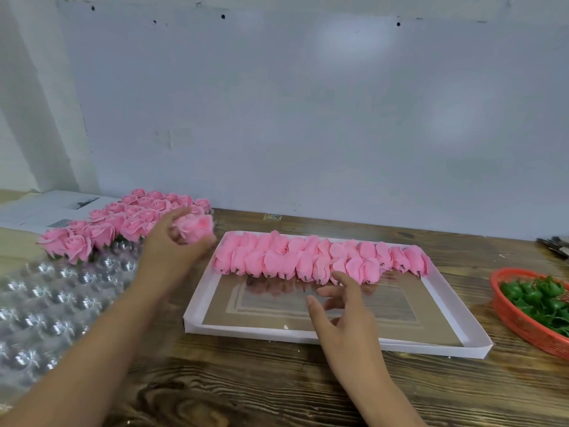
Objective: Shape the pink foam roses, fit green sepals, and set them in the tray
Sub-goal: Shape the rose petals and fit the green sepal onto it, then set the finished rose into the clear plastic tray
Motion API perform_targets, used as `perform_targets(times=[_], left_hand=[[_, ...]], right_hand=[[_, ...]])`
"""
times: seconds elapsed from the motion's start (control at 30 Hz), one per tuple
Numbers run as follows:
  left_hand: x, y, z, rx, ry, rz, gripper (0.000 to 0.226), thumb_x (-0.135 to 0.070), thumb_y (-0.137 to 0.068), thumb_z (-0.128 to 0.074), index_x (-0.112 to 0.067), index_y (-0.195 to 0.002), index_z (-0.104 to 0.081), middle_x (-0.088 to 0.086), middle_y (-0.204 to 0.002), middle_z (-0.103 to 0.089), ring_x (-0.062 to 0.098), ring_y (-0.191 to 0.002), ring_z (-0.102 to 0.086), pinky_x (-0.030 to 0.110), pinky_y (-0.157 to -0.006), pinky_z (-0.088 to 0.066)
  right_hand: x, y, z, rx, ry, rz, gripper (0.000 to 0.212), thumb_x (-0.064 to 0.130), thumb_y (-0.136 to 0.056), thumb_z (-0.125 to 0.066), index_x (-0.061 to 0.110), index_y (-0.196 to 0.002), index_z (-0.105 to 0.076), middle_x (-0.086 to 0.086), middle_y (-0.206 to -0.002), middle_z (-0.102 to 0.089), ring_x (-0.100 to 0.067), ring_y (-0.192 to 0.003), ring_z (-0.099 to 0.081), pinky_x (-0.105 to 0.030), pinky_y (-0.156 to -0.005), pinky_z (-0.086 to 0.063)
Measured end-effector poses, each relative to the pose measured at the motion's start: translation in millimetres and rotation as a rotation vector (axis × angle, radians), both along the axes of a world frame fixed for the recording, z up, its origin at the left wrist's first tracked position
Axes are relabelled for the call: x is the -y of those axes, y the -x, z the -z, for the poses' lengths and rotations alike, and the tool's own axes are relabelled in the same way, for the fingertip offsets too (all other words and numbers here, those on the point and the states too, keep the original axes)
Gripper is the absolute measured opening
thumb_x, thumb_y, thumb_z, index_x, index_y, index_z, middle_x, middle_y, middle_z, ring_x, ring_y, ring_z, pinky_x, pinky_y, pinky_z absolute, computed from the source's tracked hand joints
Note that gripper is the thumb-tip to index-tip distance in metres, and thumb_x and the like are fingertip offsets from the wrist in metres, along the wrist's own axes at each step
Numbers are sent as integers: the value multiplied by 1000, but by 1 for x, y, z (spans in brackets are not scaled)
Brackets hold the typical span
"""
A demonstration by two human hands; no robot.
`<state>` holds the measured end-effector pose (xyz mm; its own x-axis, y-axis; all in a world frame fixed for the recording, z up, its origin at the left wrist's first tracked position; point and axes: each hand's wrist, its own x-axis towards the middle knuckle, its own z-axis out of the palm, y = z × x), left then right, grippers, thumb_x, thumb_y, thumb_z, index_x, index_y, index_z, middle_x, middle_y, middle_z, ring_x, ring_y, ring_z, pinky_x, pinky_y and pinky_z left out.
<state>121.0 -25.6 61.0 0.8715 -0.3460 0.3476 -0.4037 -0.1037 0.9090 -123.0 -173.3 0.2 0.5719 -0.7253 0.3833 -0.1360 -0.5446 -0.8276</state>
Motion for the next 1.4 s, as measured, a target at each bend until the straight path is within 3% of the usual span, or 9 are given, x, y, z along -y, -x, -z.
perform_targets(times=[0.07,0.17,0.2,0.3,0.47,0.7,0.9,1.07,1.4], left_hand=[[-15,-28,1,19,-81,-71,67,-25,-79,-83,-31,-138,-51,2,-120,-57,17,-93,-57,25,-68,-49],[-30,-60,6,7,-210,-110,73,-23,-79,-83,-27,-142,-47,16,-124,-58,18,-70,-57,22,-47,-50],[-33,-68,8,22,-254,-118,74,-21,-78,-83,-26,-143,-46,16,-129,-56,16,-71,-56,20,-47,-49],[-34,-84,16,45,-344,-132,76,-17,-77,-85,-23,-143,-47,15,-142,-52,20,-86,-55,31,-72,-50],[-32,-97,29,32,-428,-114,74,-12,-77,-84,-20,-141,-48,12,-140,-54,24,-63,-66,27,-49,-51],[-28,-107,27,80,-582,-83,79,-4,-75,-83,-14,-144,-47,17,-143,-53,22,-79,-64,29,-58,-49],[-35,-109,20,80,-658,-13,79,-15,-80,-80,-18,-149,-41,17,-150,-47,22,-82,-62,37,-70,-56],[-36,-109,17,66,-700,3,78,-7,-80,-78,-20,-148,-42,17,-150,-46,19,-66,-68,26,-45,-49],[-24,-108,8,72,-782,14,87,0,-71,-85,-11,-148,-44,16,-148,-51,22,-83,-63,37,-89,-47]], right_hand=[[0,0,0,-3,-2,2,51,47,-88,-63,46,-130,-35,25,-99,-59,2,-96,-58,-13,-68,-44],[1,0,-1,-9,-8,4,49,43,-89,-63,47,-129,-34,23,-100,-60,3,-97,-57,-9,-69,-43],[1,1,-1,-9,-9,5,49,41,-90,-63,46,-129,-34,22,-100,-60,3,-97,-57,-9,-70,-43],[1,1,-2,-12,-9,7,49,38,-91,-62,45,-130,-35,19,-101,-61,2,-97,-57,-13,-70,-44],[1,2,-3,-25,-10,8,47,33,-92,-61,44,-130,-35,19,-102,-61,2,-96,-57,-12,-68,-44],[1,2,-3,-29,-30,14,47,28,-91,-60,45,-129,-36,21,-101,-61,1,-97,-57,-12,-68,-44],[-1,3,-6,-5,-38,10,45,22,-92,-59,43,-126,-39,31,-102,-57,-1,-96,-58,-13,-70,-46],[-3,4,-10,4,-41,12,45,17,-92,-58,43,-123,-39,21,-98,-62,2,-95,-57,-7,-70,-43],[-1,5,-12,14,-52,22,45,15,-93,-56,45,-123,-39,18,-99,-62,1,-94,-59,-8,-70,-44]])
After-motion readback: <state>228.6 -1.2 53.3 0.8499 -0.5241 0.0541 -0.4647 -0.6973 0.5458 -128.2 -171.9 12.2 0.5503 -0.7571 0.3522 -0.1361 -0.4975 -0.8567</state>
